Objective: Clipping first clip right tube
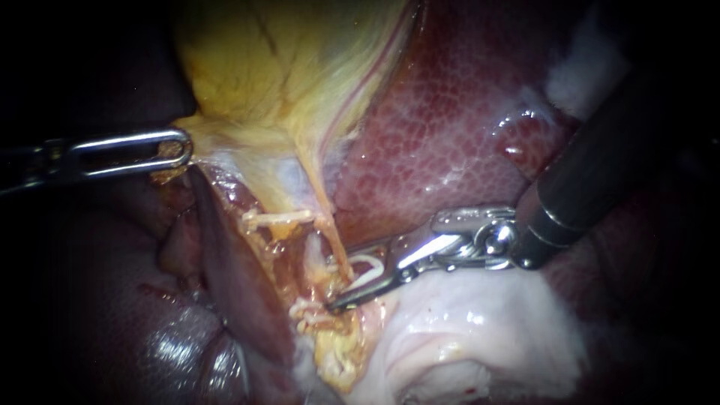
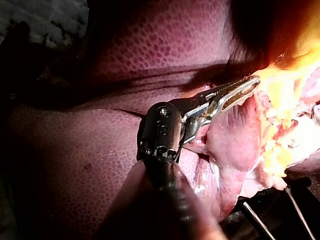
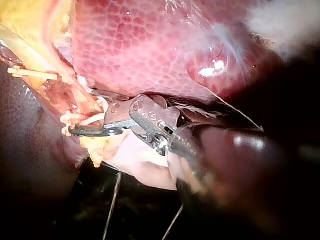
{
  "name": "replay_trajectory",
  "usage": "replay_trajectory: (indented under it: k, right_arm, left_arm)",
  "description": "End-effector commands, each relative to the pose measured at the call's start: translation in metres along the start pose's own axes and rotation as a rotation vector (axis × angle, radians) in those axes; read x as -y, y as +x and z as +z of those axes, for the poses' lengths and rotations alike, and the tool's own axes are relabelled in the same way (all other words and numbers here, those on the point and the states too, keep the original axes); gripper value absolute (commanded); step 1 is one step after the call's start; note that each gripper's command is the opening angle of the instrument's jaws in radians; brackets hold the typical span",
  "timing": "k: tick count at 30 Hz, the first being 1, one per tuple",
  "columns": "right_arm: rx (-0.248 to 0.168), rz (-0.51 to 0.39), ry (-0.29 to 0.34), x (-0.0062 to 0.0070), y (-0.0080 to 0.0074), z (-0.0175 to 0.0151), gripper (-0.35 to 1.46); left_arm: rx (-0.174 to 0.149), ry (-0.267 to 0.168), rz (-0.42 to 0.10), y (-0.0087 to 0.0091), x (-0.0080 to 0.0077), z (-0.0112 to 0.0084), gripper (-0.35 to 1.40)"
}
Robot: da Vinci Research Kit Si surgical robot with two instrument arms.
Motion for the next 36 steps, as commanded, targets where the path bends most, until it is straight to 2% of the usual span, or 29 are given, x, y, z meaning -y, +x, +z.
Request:
replay_trajectory:
  k: [1,6,9,13,19,25,26,28,29,32,36]
  right_arm:
    - [0.004,0.006,0.024,0.0004,0.0002,-0.0001,0.54]
    - [-0.009,0.035,0.087,0.0015,-0.0001,-0.0001,0.53]
    - [-0.004,0.035,0.094,0.0018,-0.0004,0.0002,0.53]
    - [-0.001,0.035,0.1,0.0017,-0.0012,0.0008,0.52]
    - [0.03,0.04,0.095,0.0013,-0.0027,0.0015,0.51]
    - [0.031,0.041,0.098,0.0012,-0.0027,0.0009,0.45]
    - [0.031,0.041,0.1,0.0012,-0.0026,0.0006,0.38]
    - [0.033,0.048,0.105,0.0012,-0.0025,-0.0001,-0.02]
    - [0.037,0.067,0.1,0.0012,-0.0023,-0.0005,-0.3]
    - [0.046,0.07,0.102,0.0007,-0.002,-0.0013,-0.35]
    - [0.048,0.073,0.097,0.0004,-0.0024,-0.0011,-0.35]
  left_arm:
    - [0.0,-0.001,0.0,0.0,0.0,0.0,-0.35]
    - [0.0,0.0,0.0,0.0,0.0,0.0,-0.35]
    - [0.0,0.0,-0.001,0.0,0.0,0.0,-0.35]
    - [0.001,-0.003,-0.001,0.0,0.0,0.0,-0.35]
    - [0.006,0.0,-0.002,-0.0001,0.0,0.0,-0.35]
    - [0.006,0.0,-0.002,-0.0002,0.0001,0.0,-0.35]
    - [0.006,0.0,-0.002,-0.0002,0.0001,-0.0001,-0.35]
    - [0.006,0.0,-0.002,-0.0002,0.0001,0.0,-0.35]
    - [0.006,0.0,-0.002,-0.0002,0.0001,-0.0001,-0.35]
    - [0.006,0.0,-0.002,-0.0002,0.0,-0.0001,-0.35]
    - [0.006,0.0,-0.002,-0.0002,0.0,0.0,-0.35]
